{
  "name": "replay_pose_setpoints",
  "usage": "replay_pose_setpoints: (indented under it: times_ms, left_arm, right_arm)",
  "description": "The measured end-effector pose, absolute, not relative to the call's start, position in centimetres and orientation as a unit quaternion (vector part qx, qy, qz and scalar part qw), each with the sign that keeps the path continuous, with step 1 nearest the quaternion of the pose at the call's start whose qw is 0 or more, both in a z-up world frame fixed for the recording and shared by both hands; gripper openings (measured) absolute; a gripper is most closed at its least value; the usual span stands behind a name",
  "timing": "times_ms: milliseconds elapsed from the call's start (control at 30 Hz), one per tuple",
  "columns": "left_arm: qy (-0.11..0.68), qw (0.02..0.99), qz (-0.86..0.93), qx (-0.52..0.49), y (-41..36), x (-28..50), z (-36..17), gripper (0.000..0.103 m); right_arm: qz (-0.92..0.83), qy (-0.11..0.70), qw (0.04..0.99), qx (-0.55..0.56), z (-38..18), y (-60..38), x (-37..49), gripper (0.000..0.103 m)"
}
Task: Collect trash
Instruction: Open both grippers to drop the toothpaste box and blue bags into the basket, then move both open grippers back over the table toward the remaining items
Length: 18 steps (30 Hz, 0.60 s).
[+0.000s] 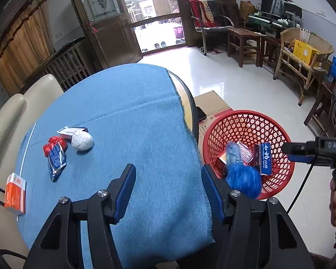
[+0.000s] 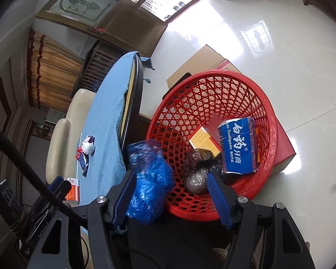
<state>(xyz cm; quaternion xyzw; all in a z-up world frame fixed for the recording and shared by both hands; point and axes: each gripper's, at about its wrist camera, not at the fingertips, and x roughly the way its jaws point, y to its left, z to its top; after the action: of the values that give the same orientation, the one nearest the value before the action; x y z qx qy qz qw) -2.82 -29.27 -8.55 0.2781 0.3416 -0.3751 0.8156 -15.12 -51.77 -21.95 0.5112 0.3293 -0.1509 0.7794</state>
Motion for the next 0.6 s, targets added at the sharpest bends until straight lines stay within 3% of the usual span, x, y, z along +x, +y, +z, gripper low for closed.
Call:
replay_pose_setpoints:
  times_ms: [600]
  left_arm:
    - [0.339,0.867,-0.263,0.256,-21.7,1.3,-8.7,0.062]
  right_arm:
    - [-0.135,0.337,0.796,0.484,-20.3,-50.6,-12.8,0.069]
